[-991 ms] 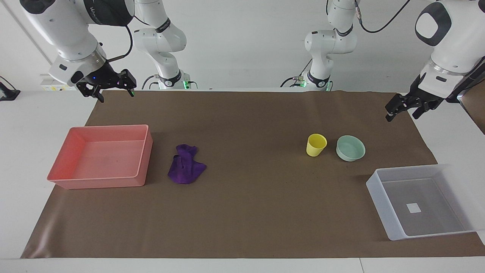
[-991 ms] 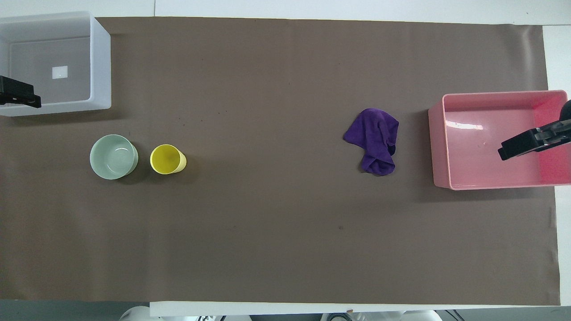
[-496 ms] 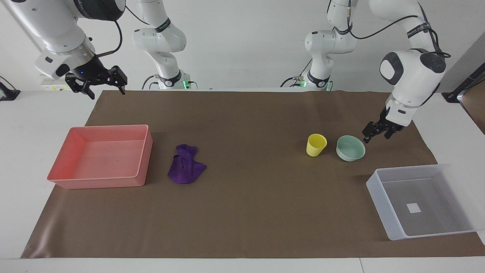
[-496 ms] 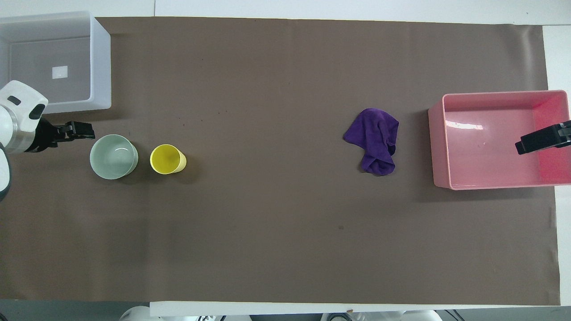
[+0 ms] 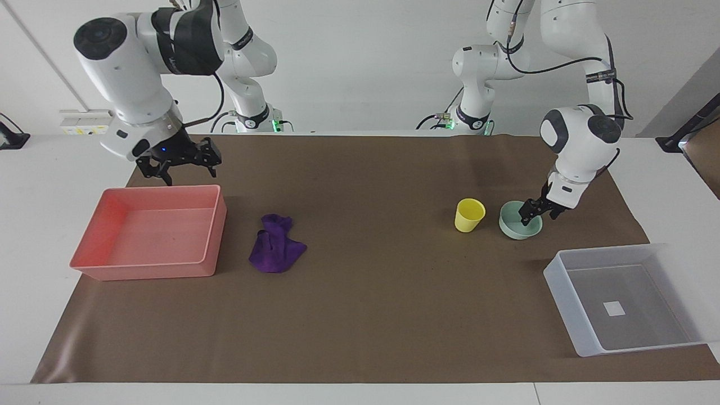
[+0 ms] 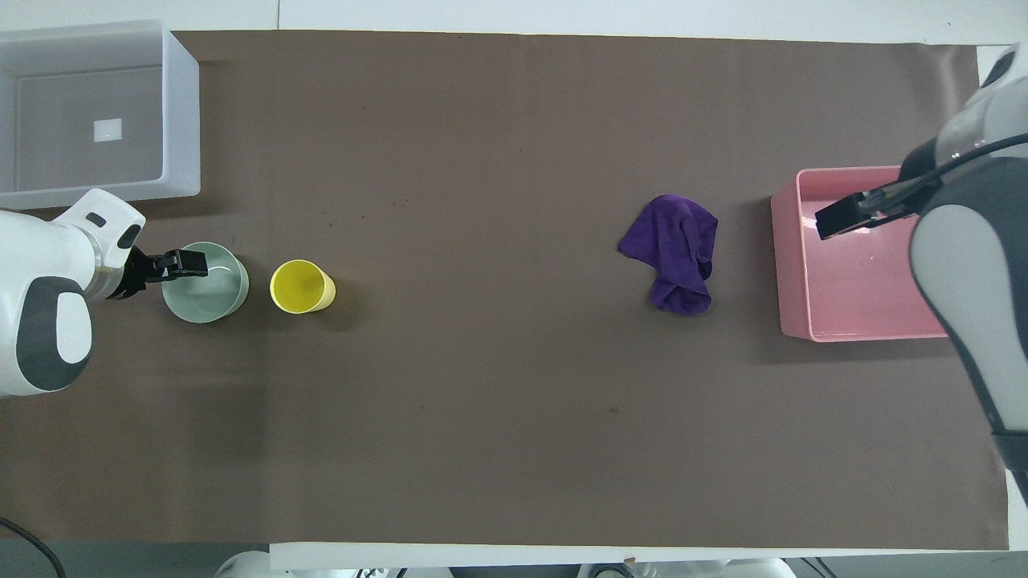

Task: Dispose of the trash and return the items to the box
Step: 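Grasp the green bowl with the left gripper while the right gripper reaches the cloth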

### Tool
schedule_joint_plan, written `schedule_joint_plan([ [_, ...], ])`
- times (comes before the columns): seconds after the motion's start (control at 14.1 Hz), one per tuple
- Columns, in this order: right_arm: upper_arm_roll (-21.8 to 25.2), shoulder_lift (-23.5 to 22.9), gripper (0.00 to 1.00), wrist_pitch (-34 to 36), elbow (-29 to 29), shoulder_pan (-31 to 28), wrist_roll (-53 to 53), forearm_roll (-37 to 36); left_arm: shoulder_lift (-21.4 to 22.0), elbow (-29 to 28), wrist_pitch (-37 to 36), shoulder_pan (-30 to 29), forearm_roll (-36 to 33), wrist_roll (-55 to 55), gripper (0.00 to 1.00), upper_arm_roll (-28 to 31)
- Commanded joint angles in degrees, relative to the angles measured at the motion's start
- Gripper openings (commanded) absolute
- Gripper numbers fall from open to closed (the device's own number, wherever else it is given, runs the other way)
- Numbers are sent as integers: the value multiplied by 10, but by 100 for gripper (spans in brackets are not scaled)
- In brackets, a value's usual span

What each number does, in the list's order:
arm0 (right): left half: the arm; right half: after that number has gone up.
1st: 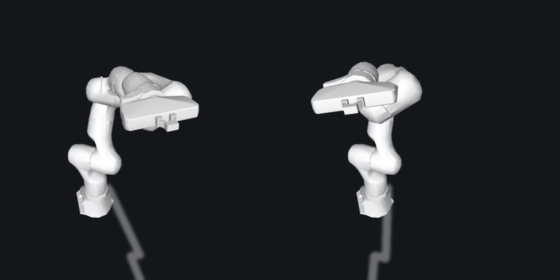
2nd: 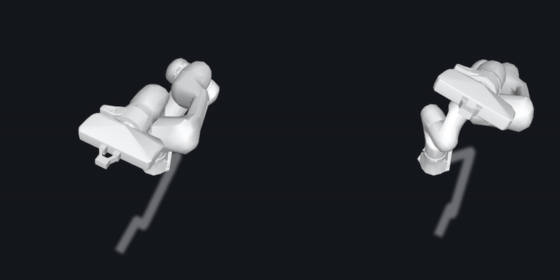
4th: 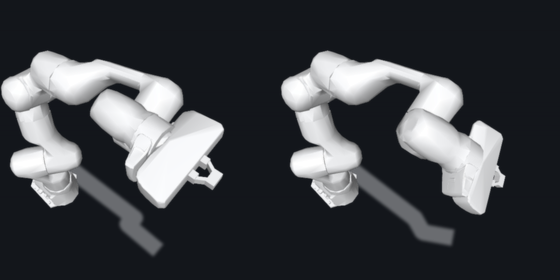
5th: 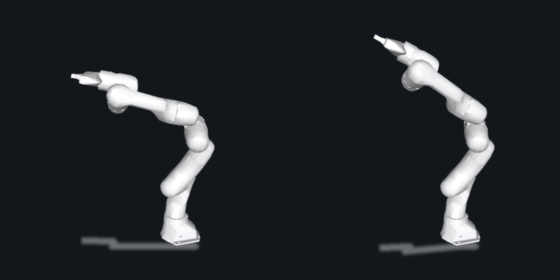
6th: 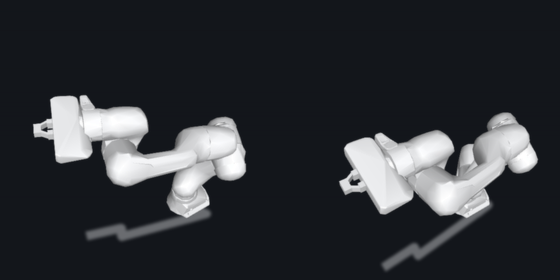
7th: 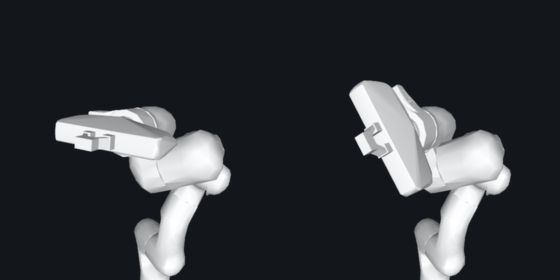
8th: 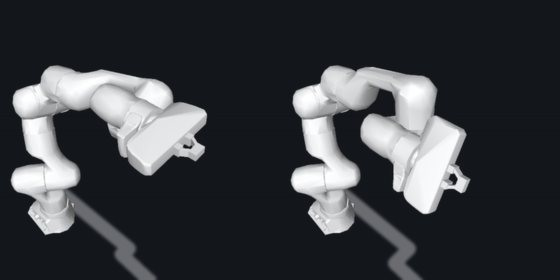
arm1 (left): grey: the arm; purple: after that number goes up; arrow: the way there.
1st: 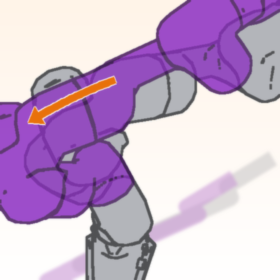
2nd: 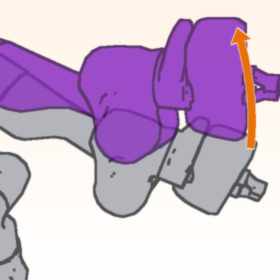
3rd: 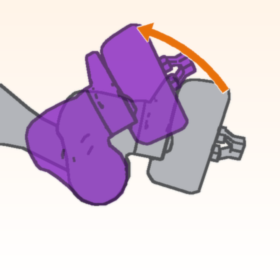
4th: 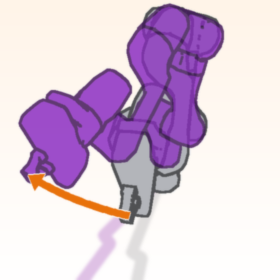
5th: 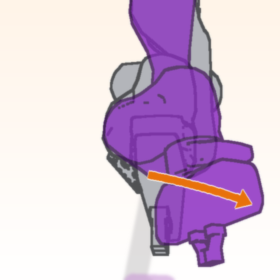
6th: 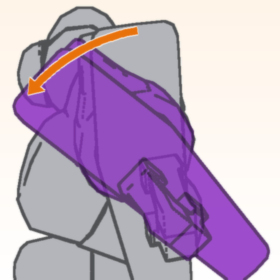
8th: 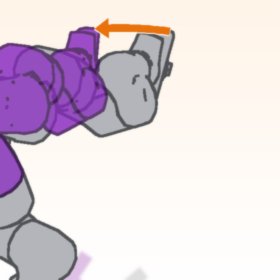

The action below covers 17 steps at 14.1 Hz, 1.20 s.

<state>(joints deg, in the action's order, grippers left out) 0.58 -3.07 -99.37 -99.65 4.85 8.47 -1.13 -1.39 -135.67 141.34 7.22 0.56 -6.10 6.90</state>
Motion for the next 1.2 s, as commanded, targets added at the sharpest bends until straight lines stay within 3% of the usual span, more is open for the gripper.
schedule_joint_plan([
  [0.0, -2, -26, 100, -71, -39, 22, -42, 3, -9, -24, 46, -2, 6, -3, 73, -1],
  [0.07, -3, -40, 99, -99, -51, 27, -49, 8, -9, -24, 42, -2, 6, 4, 20, -1],
  [0.14, -3, -47, 99, -127, -62, 34, -51, 20, -9, -24, 43, -2, 6, 11, 4, -1],
  [0.5, -3, -76, 99, -271, -156, 54, -53, 39, -6, -17, 17, 2, 6, 13, 0, -1],
  [0.78, -3, -123, 84, -338, -175, 72, -54, 39, 56, 21, -123, 7, 6, 7, 0, -7],
  [0.85, -3, -132, 76, -359, -179, 71, -52, 39, 64, 48, -168, 6, 6, 10, 0, -7],
  [0.99, -3, -135, 37, -361, -179, 72, -50, 39, 68, 114, -251, -1, 8, 13, 0, -7],
  [1.13, -3, -135, 14, -361, -177, 71, -52, 39, 40, 209, -306, -5, 26, 12, 0, 0],
])
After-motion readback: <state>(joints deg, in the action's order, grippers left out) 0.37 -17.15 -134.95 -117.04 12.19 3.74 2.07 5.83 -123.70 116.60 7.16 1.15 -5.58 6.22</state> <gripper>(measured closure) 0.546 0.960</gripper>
